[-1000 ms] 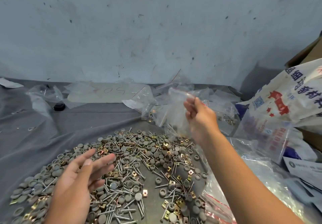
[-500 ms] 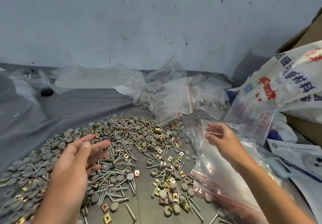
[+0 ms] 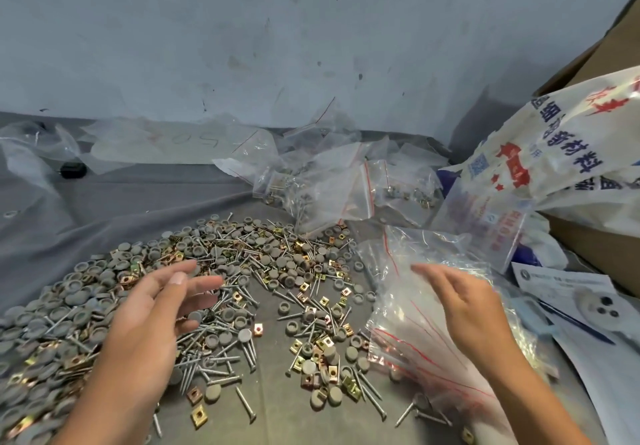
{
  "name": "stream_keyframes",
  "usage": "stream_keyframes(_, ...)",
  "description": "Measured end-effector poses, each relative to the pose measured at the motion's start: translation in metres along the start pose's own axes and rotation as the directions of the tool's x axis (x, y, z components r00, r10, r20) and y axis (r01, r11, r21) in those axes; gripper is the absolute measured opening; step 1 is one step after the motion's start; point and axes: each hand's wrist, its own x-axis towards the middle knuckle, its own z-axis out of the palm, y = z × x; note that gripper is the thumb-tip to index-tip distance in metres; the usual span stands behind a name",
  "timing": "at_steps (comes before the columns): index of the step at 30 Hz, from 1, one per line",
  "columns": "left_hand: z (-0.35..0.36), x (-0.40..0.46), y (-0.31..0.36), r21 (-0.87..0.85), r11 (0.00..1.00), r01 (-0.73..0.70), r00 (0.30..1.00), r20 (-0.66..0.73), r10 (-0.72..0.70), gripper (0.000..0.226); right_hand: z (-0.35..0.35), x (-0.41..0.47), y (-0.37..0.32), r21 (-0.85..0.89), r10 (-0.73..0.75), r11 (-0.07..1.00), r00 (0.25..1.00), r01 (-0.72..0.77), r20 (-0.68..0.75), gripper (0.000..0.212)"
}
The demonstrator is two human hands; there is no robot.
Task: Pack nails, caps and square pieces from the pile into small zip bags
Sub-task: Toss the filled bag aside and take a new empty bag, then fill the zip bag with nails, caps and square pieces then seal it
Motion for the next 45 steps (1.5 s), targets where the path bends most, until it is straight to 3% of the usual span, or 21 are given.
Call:
stream_keyframes(1, 0.003, -0.002, -0.001, 0.034, 0.999, -0.013, 1.0, 0.027, 0.012, 0.023, 0.004, 0.003, -0.017, 0.234, 0.04, 0.971, 0.997, -0.056, 0.071, 0.038)
stream_keyframes(2, 0.006, -0.005, -0.001, 0.067, 0.997, -0.031, 0.997, 0.067, 0.027, 0.022, 0.012, 0.006, -0.034, 0.471, 0.066, 0.867, 0.974, -0.163, 0.215, 0.04)
stream_keyframes(3, 0.009, -0.008, 0.0, 0.097, 0.994, -0.047, 0.992, 0.119, 0.035, 0.029, 0.022, 0.007, -0.051, 0.631, 0.06, 0.712, 0.923, -0.307, 0.381, 0.041)
stream_keyframes(4, 0.011, -0.011, 0.001, 0.113, 0.992, -0.06, 0.982, 0.184, 0.039, 0.044, 0.034, 0.007, -0.066, 0.686, 0.039, 0.572, 0.851, -0.449, 0.524, 0.042)
stream_keyframes(7, 0.012, -0.014, -0.004, 0.042, 0.998, 0.042, 0.931, 0.36, -0.055, 0.086, 0.078, -0.001, -0.095, 0.628, 0.011, 0.33, 0.668, -0.705, 0.744, 0.043)
stream_keyframes(8, 0.012, -0.013, -0.006, 0.025, 0.997, 0.078, 0.923, 0.376, -0.082, 0.087, 0.092, -0.004, -0.099, 0.602, 0.021, 0.266, 0.629, -0.753, 0.777, 0.044)
stream_keyframes(10, 0.011, -0.01, -0.009, 0.042, 0.996, 0.081, 0.944, 0.318, -0.09, 0.062, 0.113, -0.008, -0.101, 0.581, 0.041, 0.122, 0.589, -0.805, 0.807, 0.049)
stream_keyframes(12, 0.008, -0.007, -0.012, 0.114, 0.991, 0.077, 0.982, 0.161, -0.095, 0.027, 0.126, -0.009, -0.093, 0.589, 0.081, 0.033, 0.59, -0.807, 0.804, 0.061)
stream_keyframes(14, 0.002, -0.003, -0.013, 0.278, 0.96, 0.032, 0.998, 0.047, -0.047, 0.012, 0.131, -0.011, -0.085, 0.572, 0.103, 0.035, 0.572, -0.82, 0.814, 0.077)
stream_keyframes(17, -0.006, -0.002, -0.005, 0.394, 0.918, -0.037, 0.997, -0.04, 0.058, 0.013, 0.133, -0.013, -0.076, 0.505, 0.087, 0.115, 0.515, -0.855, 0.853, 0.088)
stream_keyframes(19, -0.009, -0.001, -0.001, 0.407, 0.912, -0.048, 0.994, -0.071, 0.084, 0.012, 0.133, -0.013, -0.07, 0.494, 0.086, 0.218, 0.52, -0.842, 0.85, 0.073)
stream_keyframes(22, -0.015, 0.001, -0.001, 0.418, 0.908, -0.037, 0.99, -0.106, 0.09, 0.014, 0.135, -0.013, -0.065, 0.513, 0.135, 0.351, 0.584, -0.783, 0.8, 0.029)
stream_keyframes(25, -0.018, 0.004, -0.005, 0.462, 0.886, -0.048, 0.986, -0.12, 0.116, 0.016, 0.137, -0.013, -0.065, 0.501, 0.177, 0.456, 0.627, -0.735, 0.759, 0.024)
stream_keyframes(28, -0.013, 0.003, -0.011, 0.621, 0.783, -0.04, 0.962, -0.189, 0.199, 0.054, 0.14, -0.014, -0.067, 0.515, 0.144, 0.493, 0.65, -0.701, 0.746, 0.025)
stream_keyframes(29, -0.01, 0.0, -0.011, 0.682, 0.726, -0.094, 0.94, -0.179, 0.289, 0.062, 0.142, -0.015, -0.069, 0.52, 0.14, 0.511, 0.664, -0.684, 0.735, 0.028)
stream_keyframes(31, -0.001, -0.007, -0.008, 0.718, 0.641, -0.272, 0.91, -0.024, 0.413, 0.049, 0.144, -0.016, -0.072, 0.525, 0.139, 0.556, 0.694, -0.645, 0.706, 0.031)
stream_keyframes(34, 0.008, -0.015, -0.011, 0.642, 0.652, -0.403, 0.904, 0.168, 0.393, 0.022, 0.149, -0.021, -0.077, 0.552, 0.12, 0.582, 0.735, -0.597, 0.668, 0.03)
stream_keyframes(40, 0.008, -0.016, -0.02, 0.565, 0.754, -0.336, 0.942, 0.193, 0.275, 0.015, 0.151, -0.028, -0.078, 0.603, 0.091, 0.608, 0.8, -0.516, 0.593, 0.028)
stream_keyframes(45, 0.004, -0.011, -0.02, 0.524, 0.802, -0.285, 0.958, 0.168, 0.23, 0.01, 0.153, -0.031, -0.079, 0.602, 0.077, 0.629, 0.81, -0.492, 0.581, 0.032)
